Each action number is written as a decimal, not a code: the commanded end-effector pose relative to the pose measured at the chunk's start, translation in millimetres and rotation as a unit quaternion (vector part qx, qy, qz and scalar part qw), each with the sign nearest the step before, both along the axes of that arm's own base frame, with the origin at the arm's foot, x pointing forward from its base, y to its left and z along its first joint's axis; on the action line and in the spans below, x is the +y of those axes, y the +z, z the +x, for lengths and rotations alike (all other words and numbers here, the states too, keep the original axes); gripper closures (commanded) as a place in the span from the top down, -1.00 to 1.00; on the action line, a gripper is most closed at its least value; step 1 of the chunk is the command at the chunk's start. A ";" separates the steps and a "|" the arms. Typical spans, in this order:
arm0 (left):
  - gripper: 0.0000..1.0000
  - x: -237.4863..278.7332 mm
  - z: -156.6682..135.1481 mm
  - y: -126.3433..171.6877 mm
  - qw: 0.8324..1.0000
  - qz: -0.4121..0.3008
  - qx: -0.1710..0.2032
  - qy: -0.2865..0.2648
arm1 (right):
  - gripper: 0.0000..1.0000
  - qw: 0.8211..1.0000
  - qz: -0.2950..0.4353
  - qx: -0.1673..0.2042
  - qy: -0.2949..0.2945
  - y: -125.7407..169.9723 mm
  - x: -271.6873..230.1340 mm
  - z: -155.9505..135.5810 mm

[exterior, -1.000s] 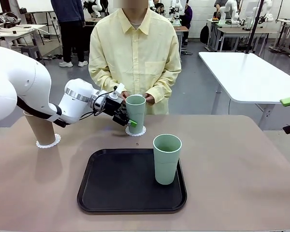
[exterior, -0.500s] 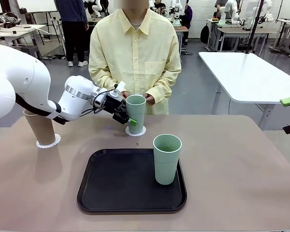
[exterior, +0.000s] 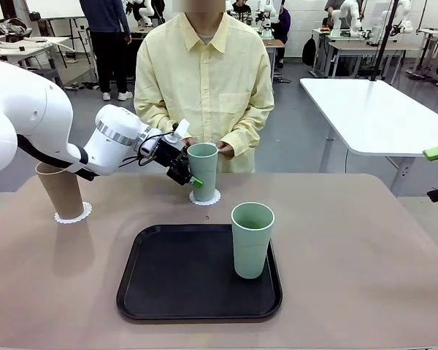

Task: Place coasters on the table and set cups on them.
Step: Take one Reusable plastic cup from the Flat Tray and place it on a coaster set by the human.

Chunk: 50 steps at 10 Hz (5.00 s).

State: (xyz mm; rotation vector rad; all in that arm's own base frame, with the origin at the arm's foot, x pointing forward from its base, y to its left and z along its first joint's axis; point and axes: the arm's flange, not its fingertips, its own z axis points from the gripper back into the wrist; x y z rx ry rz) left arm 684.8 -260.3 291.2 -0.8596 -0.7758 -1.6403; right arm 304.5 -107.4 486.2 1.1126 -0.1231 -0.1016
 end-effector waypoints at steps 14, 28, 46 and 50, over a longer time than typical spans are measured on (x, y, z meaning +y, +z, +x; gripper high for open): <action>1.00 51.2 -107.9 188.8 0.918 0.342 -0.047 0.198 | 1.00 1.000 0.017 -0.014 -0.001 0.7 1.6 3.4; 1.00 95.4 -204.8 249.9 0.883 0.370 0.019 0.288 | 1.00 1.000 0.017 -0.014 -0.001 0.7 1.6 3.4; 1.00 458.4 -331.0 162.4 0.730 -0.155 0.610 0.266 | 1.00 1.000 0.017 -0.014 -0.001 0.7 1.6 3.4; 1.00 464.4 -325.6 157.2 0.737 -0.126 0.614 0.253 | 1.00 1.000 0.017 -0.014 -0.001 0.7 1.6 3.4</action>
